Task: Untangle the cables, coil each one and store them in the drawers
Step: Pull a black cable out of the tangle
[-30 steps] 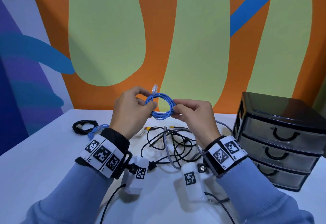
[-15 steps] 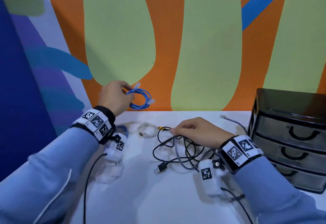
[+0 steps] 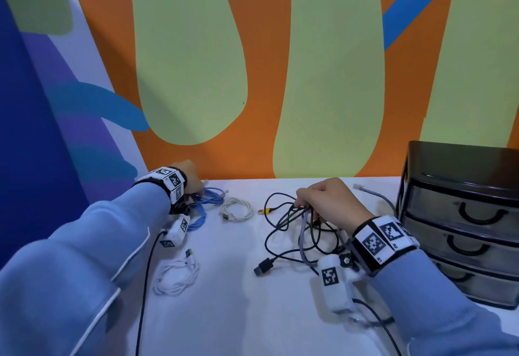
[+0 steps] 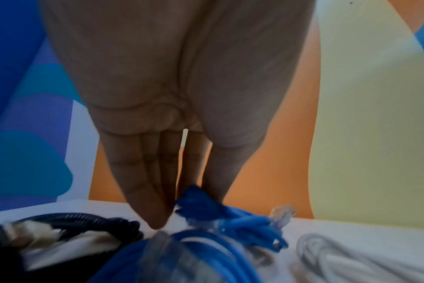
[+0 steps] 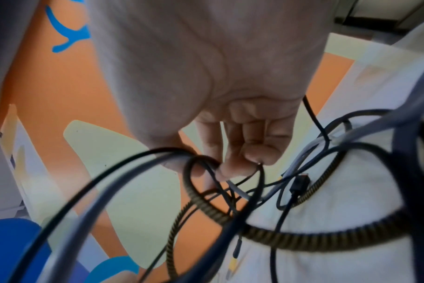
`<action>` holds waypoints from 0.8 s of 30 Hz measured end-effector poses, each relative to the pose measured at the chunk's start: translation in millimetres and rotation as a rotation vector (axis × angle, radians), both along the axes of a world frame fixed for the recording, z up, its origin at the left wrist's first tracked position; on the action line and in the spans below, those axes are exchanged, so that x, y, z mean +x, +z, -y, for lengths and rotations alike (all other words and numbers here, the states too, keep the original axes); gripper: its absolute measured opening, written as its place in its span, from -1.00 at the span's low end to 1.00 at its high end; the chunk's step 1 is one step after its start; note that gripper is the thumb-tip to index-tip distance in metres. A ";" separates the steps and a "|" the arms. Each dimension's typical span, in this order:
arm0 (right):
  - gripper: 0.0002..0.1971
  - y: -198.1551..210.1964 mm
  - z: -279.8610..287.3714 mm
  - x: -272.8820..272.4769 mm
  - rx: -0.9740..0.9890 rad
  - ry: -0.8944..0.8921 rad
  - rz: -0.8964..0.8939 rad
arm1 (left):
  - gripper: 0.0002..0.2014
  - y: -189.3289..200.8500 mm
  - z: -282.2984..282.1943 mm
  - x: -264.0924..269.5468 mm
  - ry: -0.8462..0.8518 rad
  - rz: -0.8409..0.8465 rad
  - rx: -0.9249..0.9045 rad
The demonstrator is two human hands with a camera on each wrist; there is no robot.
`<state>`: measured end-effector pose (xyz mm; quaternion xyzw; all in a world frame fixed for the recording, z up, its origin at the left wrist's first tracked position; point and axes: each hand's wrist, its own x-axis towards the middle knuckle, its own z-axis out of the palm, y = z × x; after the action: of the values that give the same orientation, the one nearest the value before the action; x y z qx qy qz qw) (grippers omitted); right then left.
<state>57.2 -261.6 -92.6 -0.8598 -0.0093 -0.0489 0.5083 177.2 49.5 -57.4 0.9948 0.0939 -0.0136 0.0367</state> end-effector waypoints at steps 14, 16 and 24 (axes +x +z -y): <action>-0.71 17.2 -2.6 -8.3 0.346 -0.003 0.360 | -0.68 23.5 124.9 -104.9 -0.530 0.315 -1.097; -0.69 13.6 -0.6 -4.8 0.186 0.007 0.328 | -0.68 23.7 132.5 -110.0 -0.584 0.459 -1.272; -0.72 13.6 -8.8 -5.3 0.087 0.060 0.281 | -0.76 42.7 124.3 -139.4 -0.808 0.885 -1.472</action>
<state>51.9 -252.8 -79.1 -0.8210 -0.1036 -0.1539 0.5399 37.9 -74.9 -14.7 0.5941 -0.3119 0.2972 0.6793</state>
